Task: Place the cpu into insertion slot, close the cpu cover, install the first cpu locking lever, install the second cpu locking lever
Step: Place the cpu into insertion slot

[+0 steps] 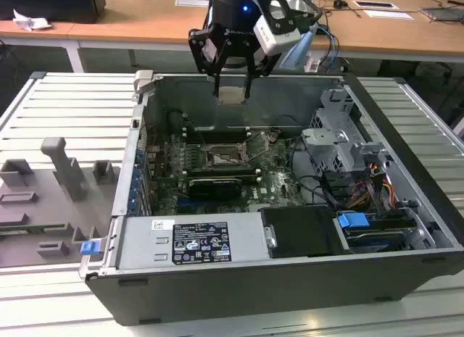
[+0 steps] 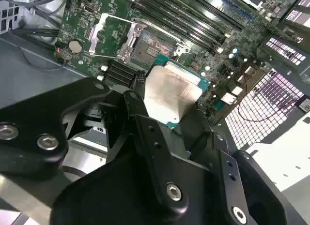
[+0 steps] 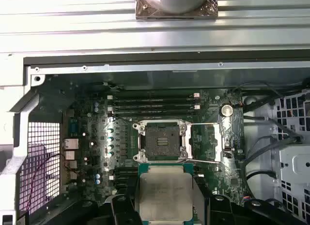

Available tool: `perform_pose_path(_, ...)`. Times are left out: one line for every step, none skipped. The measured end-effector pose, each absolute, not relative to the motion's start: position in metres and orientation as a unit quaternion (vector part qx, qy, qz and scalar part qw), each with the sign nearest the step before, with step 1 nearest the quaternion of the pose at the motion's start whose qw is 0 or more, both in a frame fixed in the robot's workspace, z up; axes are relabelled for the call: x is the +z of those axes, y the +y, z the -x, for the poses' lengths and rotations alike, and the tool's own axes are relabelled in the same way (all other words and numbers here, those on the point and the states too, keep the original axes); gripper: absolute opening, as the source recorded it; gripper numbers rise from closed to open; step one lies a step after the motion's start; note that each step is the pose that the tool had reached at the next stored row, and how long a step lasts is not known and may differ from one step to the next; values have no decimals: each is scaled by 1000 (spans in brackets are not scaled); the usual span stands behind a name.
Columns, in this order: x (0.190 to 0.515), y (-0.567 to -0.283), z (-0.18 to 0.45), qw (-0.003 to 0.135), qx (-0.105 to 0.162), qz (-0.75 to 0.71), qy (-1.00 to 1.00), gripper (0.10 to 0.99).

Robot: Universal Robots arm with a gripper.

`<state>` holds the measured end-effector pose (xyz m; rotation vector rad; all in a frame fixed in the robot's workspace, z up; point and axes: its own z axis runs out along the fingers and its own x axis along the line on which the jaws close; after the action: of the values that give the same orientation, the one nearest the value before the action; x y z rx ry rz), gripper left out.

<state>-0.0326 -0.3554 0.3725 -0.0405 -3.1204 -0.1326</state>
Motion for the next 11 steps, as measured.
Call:
perform_pose_path(372,-355,33,8,-43,36,-998,533)
perform_pose_path(371,-355,33,8,-43,43,-998,533)
perform_pose_path(369,-355,33,8,-43,43,-998,533)
perform_pose_path(368,-355,33,8,-43,43,-998,533)
perform_pose_path(368,-355,33,8,-43,43,-998,533)
perform_pose_path(367,-355,33,8,-43,43,-998,533)
perform_pose_path(367,-355,33,8,-43,43,-998,533)
perform_pose_path(367,-355,33,8,-43,45,-998,533)
perform_pose_path(367,-355,33,8,-43,47,-998,533)
perform_pose_path(367,-355,33,8,-43,50,-998,533)
perform_pose_path(366,-355,33,7,-43,70,-997,533)
